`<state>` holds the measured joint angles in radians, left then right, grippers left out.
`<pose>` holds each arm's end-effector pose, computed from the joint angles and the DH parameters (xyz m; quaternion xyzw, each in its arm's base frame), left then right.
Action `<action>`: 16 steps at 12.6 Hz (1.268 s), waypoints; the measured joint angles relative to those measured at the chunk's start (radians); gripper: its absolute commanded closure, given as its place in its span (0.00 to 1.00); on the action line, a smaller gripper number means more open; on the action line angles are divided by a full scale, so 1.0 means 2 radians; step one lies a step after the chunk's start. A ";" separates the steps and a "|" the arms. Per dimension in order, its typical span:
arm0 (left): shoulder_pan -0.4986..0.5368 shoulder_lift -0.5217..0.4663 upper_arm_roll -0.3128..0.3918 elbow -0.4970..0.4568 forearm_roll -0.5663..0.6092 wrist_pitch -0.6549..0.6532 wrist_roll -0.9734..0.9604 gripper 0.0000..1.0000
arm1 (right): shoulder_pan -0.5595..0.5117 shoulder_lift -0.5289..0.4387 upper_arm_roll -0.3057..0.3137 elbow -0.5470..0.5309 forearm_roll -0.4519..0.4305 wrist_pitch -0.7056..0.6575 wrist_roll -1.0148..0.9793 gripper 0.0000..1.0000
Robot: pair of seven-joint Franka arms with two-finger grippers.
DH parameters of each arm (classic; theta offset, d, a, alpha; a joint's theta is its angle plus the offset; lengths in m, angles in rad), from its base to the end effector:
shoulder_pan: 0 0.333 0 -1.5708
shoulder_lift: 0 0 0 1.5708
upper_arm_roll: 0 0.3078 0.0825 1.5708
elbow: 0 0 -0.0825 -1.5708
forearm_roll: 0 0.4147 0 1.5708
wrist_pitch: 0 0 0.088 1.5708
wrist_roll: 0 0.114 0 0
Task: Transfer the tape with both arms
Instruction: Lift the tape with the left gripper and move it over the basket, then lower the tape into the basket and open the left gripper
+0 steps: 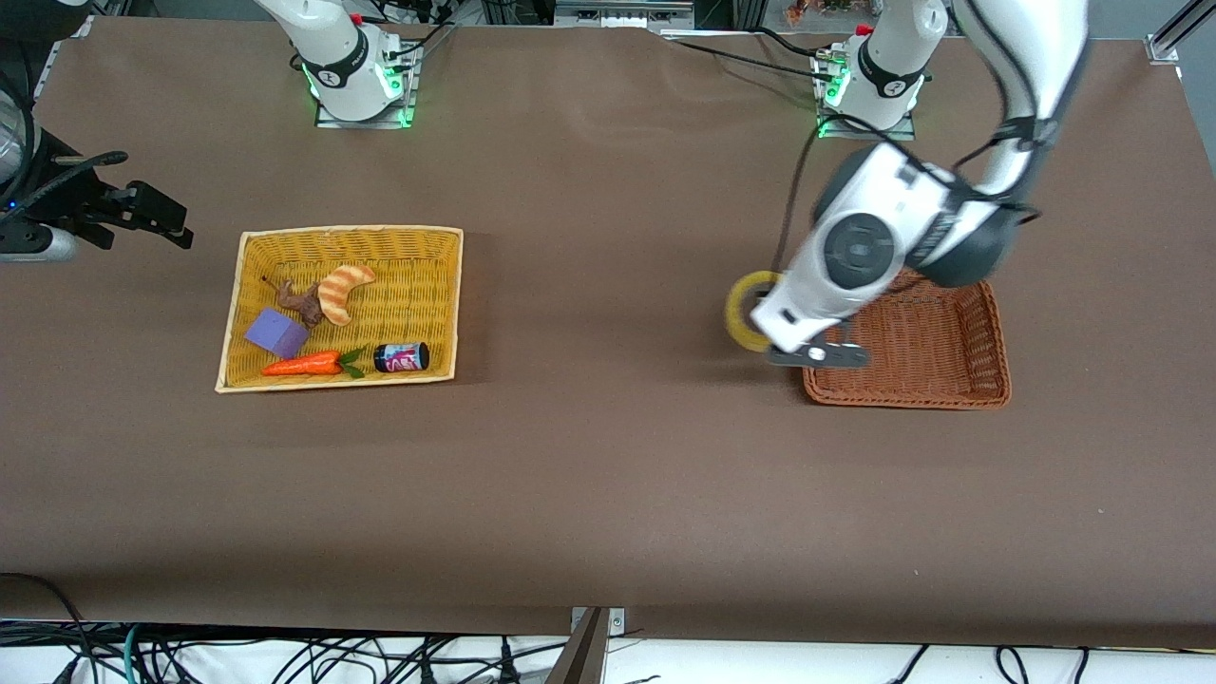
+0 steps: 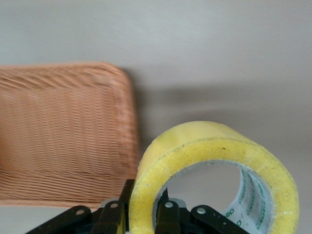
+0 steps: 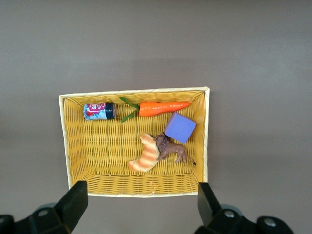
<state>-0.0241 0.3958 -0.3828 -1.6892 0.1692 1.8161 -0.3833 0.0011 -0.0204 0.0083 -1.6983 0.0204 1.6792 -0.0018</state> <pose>0.6110 -0.2272 0.3356 -0.9923 0.0372 0.1070 0.0508 0.5855 0.0077 0.5663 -0.9999 -0.0045 -0.0006 0.0101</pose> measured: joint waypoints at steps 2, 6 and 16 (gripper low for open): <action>0.003 -0.009 0.060 -0.003 -0.006 -0.001 0.090 1.00 | 0.000 0.000 0.000 0.000 0.000 0.000 0.000 0.00; 0.013 -0.009 0.144 -0.009 -0.007 0.002 0.215 1.00 | 0.001 0.000 0.000 0.000 0.000 -0.001 -0.001 0.00; 0.016 -0.007 0.185 -0.213 -0.007 0.289 0.229 1.00 | 0.001 0.001 0.000 0.000 0.000 -0.006 -0.002 0.00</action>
<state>0.0088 0.3810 -0.0124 -2.1147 0.1554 2.3939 0.0739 0.0029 -0.0189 0.0079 -1.6982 0.0204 1.6671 -0.0057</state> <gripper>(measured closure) 0.780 0.000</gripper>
